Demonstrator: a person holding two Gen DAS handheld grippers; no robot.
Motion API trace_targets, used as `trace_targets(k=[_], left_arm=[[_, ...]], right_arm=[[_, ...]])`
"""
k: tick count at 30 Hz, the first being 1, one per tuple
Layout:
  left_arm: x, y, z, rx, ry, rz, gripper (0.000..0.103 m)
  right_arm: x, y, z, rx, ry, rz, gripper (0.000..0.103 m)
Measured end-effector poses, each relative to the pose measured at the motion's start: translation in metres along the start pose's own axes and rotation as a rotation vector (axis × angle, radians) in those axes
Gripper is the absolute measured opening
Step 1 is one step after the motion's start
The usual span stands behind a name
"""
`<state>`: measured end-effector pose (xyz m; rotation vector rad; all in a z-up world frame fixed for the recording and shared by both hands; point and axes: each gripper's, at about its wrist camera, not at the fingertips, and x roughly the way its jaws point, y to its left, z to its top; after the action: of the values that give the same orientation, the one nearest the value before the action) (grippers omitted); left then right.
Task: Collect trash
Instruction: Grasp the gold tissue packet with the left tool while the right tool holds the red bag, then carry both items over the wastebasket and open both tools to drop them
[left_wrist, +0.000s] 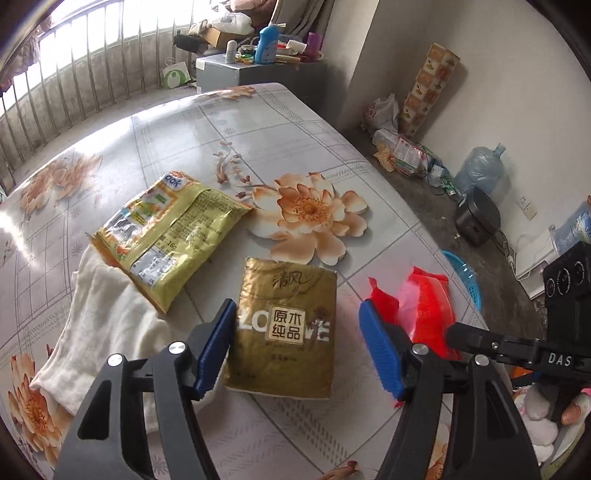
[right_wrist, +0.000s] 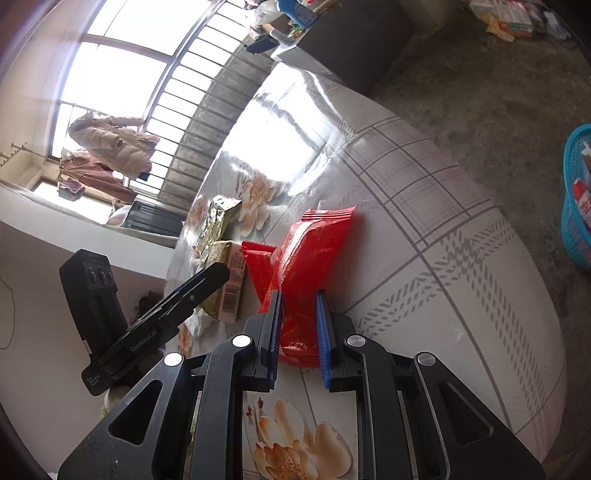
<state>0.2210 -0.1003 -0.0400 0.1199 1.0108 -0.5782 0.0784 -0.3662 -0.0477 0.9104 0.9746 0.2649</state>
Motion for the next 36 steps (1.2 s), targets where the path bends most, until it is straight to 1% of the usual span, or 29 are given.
trace_targets(k=[1,2,3,4,7,12,15,17,19,22,28,31,36], left_arm=[[0.003,-0.002,-0.001,0.015,0.004,0.020,0.066],[0.004,-0.003,-0.003,0.019,0.006,0.023,0.064],[0.003,-0.004,-0.005,0.018,0.002,0.026,0.057],[0.002,-0.005,-0.007,0.024,-0.001,0.030,0.052],[-0.007,-0.008,-0.019,0.022,0.017,0.000,0.052],[-0.031,-0.021,-0.062,0.035,0.049,-0.016,0.053],[-0.040,-0.028,-0.080,0.053,0.045,0.012,0.053],[-0.040,-0.032,-0.085,0.069,0.045,0.033,0.053],[-0.037,-0.033,-0.087,0.077,0.049,0.055,0.053],[-0.034,-0.037,-0.086,0.100,0.044,0.075,0.054],[-0.030,-0.044,-0.087,0.141,0.028,0.123,0.053],[-0.029,-0.044,-0.086,0.142,0.023,0.124,0.053],[-0.027,-0.047,-0.086,0.145,0.016,0.130,0.053]], right_arm=[[-0.004,-0.001,-0.002,-0.003,-0.003,-0.002,0.016],[-0.007,-0.001,-0.002,-0.006,-0.006,-0.004,0.016],[-0.008,-0.001,-0.003,-0.009,-0.009,-0.008,0.016],[-0.010,-0.001,-0.003,-0.011,-0.010,-0.011,0.016],[-0.015,-0.004,-0.008,-0.017,0.014,-0.009,0.016],[-0.024,-0.006,-0.023,-0.050,0.064,-0.020,0.016],[-0.026,-0.012,-0.028,-0.033,0.080,-0.024,0.017],[-0.026,-0.016,-0.028,-0.010,0.088,-0.007,0.019],[-0.025,-0.018,-0.025,0.011,0.095,0.011,0.020],[-0.026,-0.018,-0.021,0.016,0.089,0.008,0.021],[-0.023,-0.016,-0.025,0.012,0.097,0.013,0.022],[-0.022,-0.015,-0.025,0.005,0.100,0.017,0.022],[-0.020,-0.015,-0.025,0.004,0.097,0.015,0.018]])
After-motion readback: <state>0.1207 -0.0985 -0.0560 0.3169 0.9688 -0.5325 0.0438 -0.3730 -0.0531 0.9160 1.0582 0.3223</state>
